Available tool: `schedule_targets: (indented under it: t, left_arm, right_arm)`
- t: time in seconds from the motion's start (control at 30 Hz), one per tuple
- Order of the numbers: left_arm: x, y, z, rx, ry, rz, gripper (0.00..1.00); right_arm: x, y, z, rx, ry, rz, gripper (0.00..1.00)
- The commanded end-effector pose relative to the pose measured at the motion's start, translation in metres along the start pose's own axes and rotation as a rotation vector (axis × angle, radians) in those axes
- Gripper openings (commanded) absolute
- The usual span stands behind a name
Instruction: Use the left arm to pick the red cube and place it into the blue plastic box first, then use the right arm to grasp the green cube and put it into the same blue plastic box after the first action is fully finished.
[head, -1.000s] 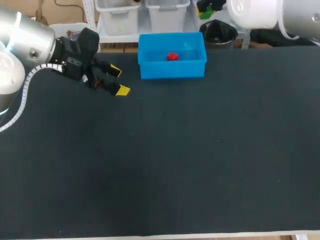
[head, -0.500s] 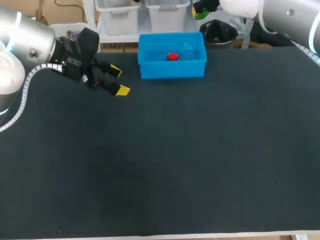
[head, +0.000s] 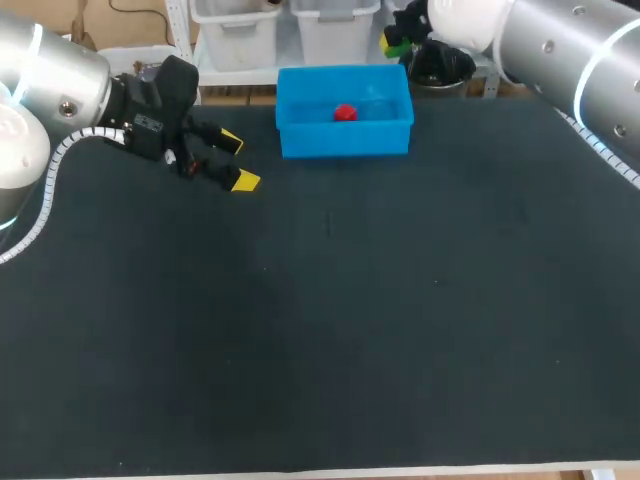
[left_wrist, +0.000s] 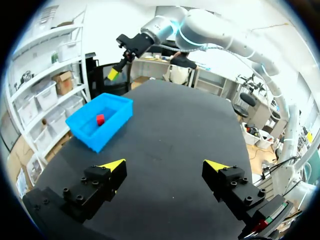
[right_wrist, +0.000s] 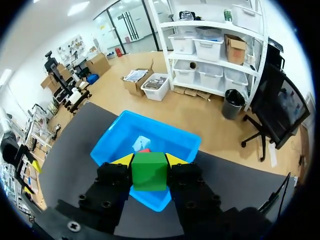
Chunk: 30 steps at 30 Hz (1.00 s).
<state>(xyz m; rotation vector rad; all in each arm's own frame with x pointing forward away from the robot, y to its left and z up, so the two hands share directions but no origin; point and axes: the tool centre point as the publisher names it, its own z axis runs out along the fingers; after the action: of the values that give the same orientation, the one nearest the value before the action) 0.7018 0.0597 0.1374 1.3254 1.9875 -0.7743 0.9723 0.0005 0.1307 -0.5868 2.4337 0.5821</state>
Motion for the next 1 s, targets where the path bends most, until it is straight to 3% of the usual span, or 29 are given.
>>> schedule_targets:
  t: [0.03, 0.57, 0.6, 0.63, 0.67, 1.0]
  left_arm:
    - [0.0, 0.0, 0.0, -0.002, 0.003, -0.001, 1.0]
    - [0.0, 0.0, 0.0, -0.002, 0.003, -0.001, 1.0]
    - [0.0, 0.0, 0.0, -0.002, 0.003, -0.001, 1.0]
    - [0.0, 0.0, 0.0, -0.002, 0.003, -0.001, 1.0]
    - [0.0, 0.0, 0.0, -0.002, 0.003, -0.001, 1.0]
    - [0.0, 0.0, 0.0, -0.002, 0.003, -0.001, 1.0]
  right_arm:
    - [-0.023, -0.011, 0.034, -0.11, 0.151, -0.003, 0.0]
    - [-0.003, -0.002, 0.065, -0.128, 0.219, 0.014, 0.0]
    - [-0.002, -0.002, 0.065, -0.114, 0.224, 0.015, 0.07]
    - [-0.002, -0.002, 0.065, -0.114, 0.225, 0.017, 0.75]
    - [-0.001, -0.002, 0.064, -0.111, 0.224, 0.022, 1.0]
    - [-0.003, 0.002, 0.031, -0.075, 0.192, 0.048, 1.0]
